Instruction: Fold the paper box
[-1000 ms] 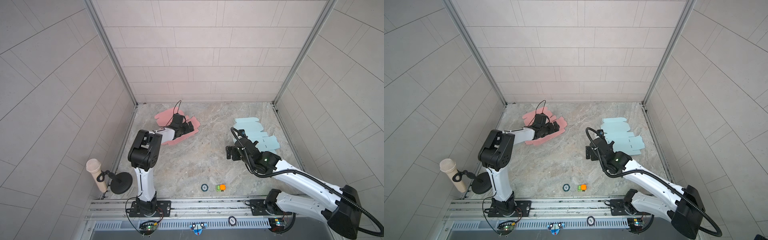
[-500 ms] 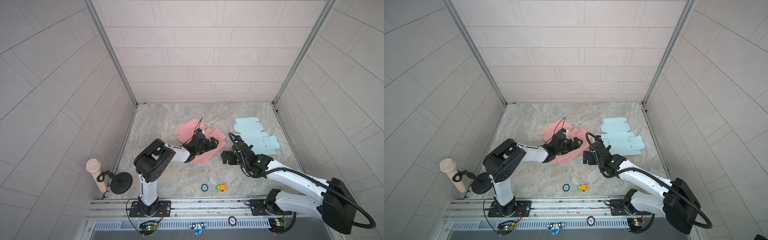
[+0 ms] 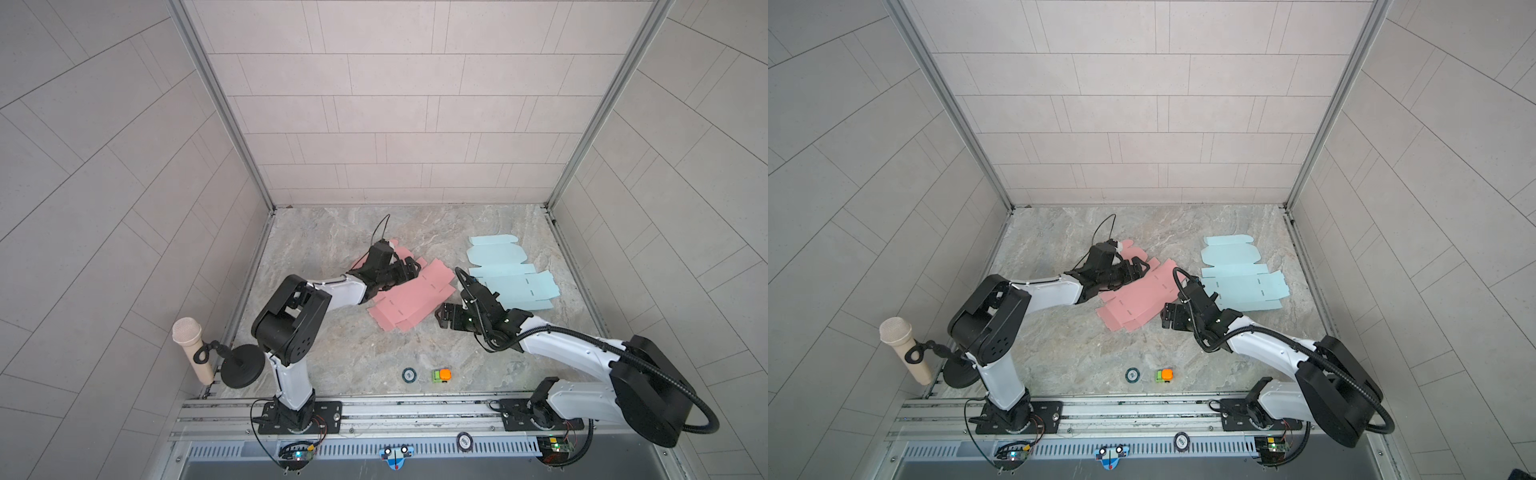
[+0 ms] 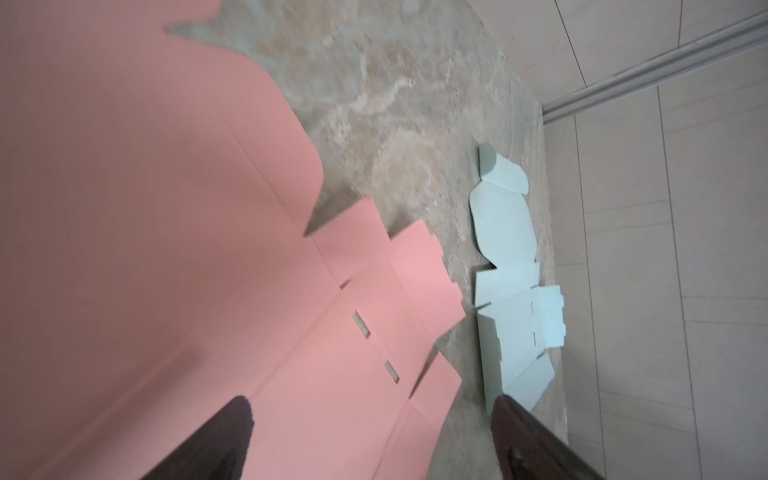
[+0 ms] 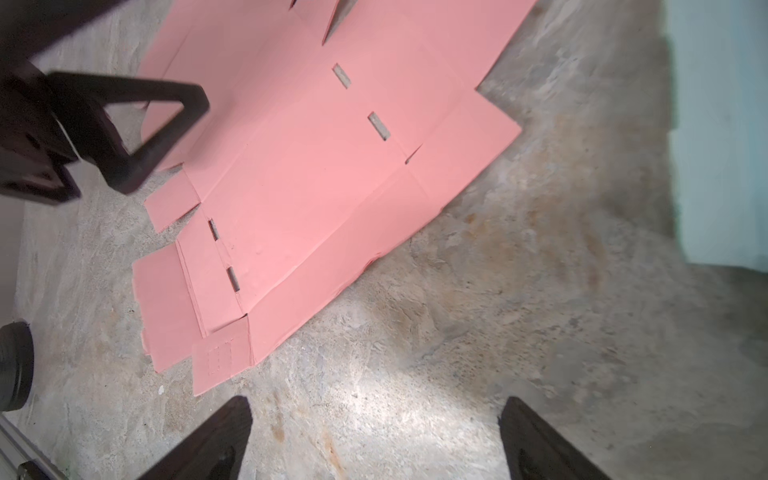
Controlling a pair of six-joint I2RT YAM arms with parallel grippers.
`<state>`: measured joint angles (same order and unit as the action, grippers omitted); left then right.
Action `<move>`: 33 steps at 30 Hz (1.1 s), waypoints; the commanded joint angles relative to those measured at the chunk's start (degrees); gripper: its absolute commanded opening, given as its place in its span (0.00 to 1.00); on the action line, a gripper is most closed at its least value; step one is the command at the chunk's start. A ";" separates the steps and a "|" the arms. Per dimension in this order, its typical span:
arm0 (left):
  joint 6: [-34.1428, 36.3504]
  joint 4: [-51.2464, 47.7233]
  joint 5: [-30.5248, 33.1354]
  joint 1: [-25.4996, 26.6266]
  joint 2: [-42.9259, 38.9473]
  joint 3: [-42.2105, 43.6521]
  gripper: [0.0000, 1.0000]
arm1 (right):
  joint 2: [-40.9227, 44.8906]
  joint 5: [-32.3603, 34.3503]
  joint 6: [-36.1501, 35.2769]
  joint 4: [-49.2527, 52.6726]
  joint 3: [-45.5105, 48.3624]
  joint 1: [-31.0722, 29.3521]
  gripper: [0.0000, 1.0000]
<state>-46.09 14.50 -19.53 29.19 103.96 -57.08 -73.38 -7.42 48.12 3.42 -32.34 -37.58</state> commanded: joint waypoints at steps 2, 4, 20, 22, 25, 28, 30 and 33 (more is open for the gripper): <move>9.07 -9.62 0.07 -3.63 2.52 -4.31 0.82 | -3.80 -2.72 1.69 -6.02 -0.90 0.30 0.92; 9.68 -9.94 -0.67 -4.46 3.72 -4.52 0.80 | -6.24 -3.38 1.46 -6.71 -1.81 0.55 0.91; 13.76 -11.03 -0.20 -4.51 2.27 1.51 0.46 | -18.70 -9.18 -0.22 -10.29 -8.36 3.44 0.82; 13.91 -10.53 -0.28 -4.58 1.86 2.89 0.46 | -19.96 -9.28 -0.26 -10.44 -9.33 3.58 0.78; 13.99 -9.55 -0.49 -4.43 1.53 5.08 0.45 | -21.30 -8.86 -0.84 -9.87 -10.68 3.70 0.72; 13.68 -8.06 -0.38 -4.04 0.45 8.03 0.45 | -22.91 -8.84 -1.12 -9.67 -11.84 4.32 0.68; 13.08 -6.79 -0.25 -3.72 -1.00 10.40 0.45 | -24.07 -9.46 -1.11 -9.98 -12.48 4.89 0.65; 12.26 -4.58 0.23 -3.18 -3.73 14.32 0.45 | -25.33 -9.55 -1.71 -9.20 -14.04 5.32 0.62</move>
<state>-33.21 12.08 -20.10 25.21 101.62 -46.85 -96.88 -16.93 46.70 -7.68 -45.34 -32.69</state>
